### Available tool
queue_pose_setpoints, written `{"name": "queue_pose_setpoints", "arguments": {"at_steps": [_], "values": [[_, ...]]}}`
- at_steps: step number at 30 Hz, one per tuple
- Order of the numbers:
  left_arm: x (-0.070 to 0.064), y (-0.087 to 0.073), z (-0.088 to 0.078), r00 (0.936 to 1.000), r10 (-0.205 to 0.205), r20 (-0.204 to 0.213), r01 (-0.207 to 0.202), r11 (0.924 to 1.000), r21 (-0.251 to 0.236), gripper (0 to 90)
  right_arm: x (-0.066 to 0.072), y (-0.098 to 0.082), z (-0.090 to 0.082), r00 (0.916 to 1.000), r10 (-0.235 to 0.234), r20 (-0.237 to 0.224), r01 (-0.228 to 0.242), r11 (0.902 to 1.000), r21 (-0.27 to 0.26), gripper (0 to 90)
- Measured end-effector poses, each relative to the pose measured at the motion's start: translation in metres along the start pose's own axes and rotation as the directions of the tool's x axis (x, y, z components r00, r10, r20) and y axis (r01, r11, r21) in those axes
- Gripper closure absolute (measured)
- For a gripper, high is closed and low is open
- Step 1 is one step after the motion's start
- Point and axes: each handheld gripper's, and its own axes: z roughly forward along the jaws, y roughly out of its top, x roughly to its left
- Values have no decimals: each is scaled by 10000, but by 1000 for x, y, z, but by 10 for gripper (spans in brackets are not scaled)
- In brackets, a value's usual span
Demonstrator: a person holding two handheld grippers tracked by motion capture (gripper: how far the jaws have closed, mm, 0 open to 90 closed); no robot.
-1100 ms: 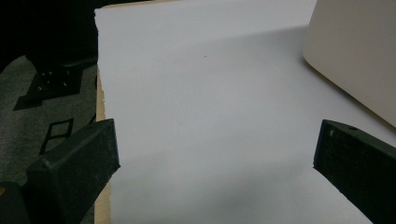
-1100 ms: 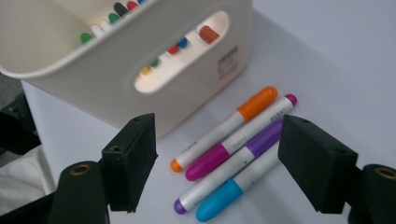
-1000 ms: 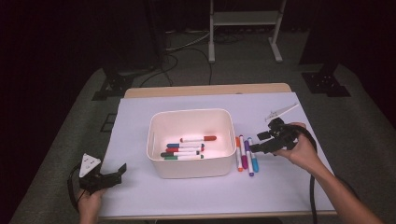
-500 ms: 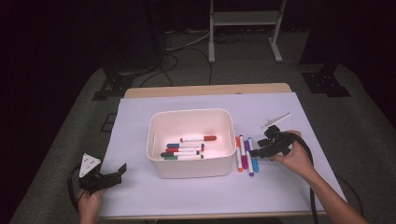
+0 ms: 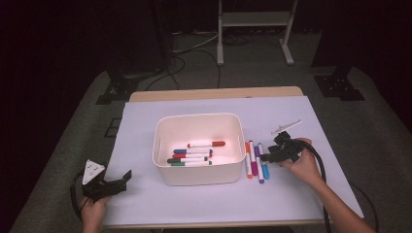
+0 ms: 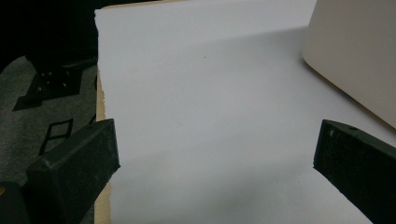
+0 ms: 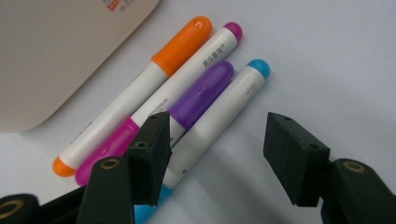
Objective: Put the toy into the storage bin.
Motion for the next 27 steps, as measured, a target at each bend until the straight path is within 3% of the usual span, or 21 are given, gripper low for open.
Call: {"name": "queue_pose_setpoints", "arguments": {"at_steps": [5,11,18,25,27], "values": [[0,0,0,10000,9,-2,-9,10000,6,0,-1,-2,2,9998,-58,211,54,9999,157,415],[0,0,0,10000,30,-3,-30,10000,27,0,-6,-12,-6,9984,8,562,-25,9995,311,438],[-1,0,1,10000,38,-25,-38,10000,42,0,-17,-27,-19,9939,104,1096,-133,9996,254,557],[-1,0,0,10000,52,-26,-52,10000,29,0,-15,-30,-19,9852,-16,1712,-17,9998,191,670],[-1,0,0,10000,50,-16,-50,10000,26,0,-15,-29,-19,9842,159,1762,-197,9996,196,683]]}}
